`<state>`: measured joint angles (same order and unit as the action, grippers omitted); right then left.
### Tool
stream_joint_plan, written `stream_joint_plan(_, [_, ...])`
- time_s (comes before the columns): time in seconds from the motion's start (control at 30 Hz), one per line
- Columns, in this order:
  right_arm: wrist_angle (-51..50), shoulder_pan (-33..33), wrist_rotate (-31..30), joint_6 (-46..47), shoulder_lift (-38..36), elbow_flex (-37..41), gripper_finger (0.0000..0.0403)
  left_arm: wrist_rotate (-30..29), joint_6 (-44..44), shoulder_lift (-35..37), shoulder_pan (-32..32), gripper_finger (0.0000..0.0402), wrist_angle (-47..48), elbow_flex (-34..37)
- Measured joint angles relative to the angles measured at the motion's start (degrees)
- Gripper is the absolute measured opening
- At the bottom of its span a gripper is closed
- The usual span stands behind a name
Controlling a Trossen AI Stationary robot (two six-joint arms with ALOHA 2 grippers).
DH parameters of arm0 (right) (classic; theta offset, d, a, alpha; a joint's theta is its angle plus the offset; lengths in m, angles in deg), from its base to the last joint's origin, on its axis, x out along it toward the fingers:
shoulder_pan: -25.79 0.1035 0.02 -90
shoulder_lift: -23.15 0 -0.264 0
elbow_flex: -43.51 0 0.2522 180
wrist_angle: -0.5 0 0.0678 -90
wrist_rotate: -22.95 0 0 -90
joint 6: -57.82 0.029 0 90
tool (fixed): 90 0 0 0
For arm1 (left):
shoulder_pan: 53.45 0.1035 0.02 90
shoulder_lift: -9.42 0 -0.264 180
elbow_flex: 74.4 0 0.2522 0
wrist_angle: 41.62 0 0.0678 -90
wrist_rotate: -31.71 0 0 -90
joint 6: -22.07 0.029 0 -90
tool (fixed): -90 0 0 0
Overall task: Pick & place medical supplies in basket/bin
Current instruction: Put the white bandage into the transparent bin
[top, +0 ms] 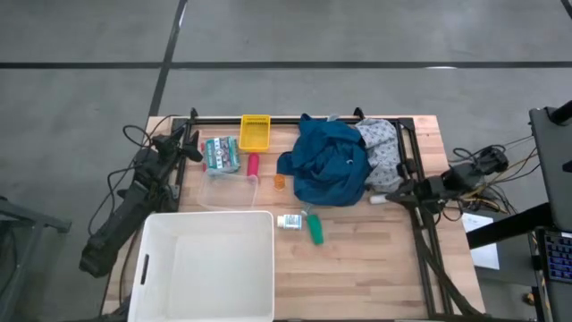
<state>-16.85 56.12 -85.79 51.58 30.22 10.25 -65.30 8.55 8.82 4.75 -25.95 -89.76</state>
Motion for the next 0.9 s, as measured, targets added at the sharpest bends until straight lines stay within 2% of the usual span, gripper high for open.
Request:
stream_joint_plan(0.23, [-13.5, 0.0, -2.3, 0.1, 9.0, -10.5, 0.0008, 0.0, 0.0, 0.0, 0.0, 0.0322, 0.0, 0.0])
stream_joint_plan(0.53, [-33.7, 0.0, -4.5, 7.6, 22.2, -22.8, 0.0008, 0.0, 0.0, 0.0, 0.0, 0.0322, 0.0, 0.0])
stream_joint_plan(0.77, [-38.9, 0.0, -5.9, 8.1, 27.8, -27.1, 0.0008, 0.0, 0.0, 0.0, 0.0, 0.0322, 0.0, 0.0])
stream_joint_plan(0.9, [-41.8, -0.1, -6.9, 14.7, 28.9, -28.2, 0.0008, 0.0, 0.0, 0.0, 0.0, 0.0322, 0.0, 0.0])
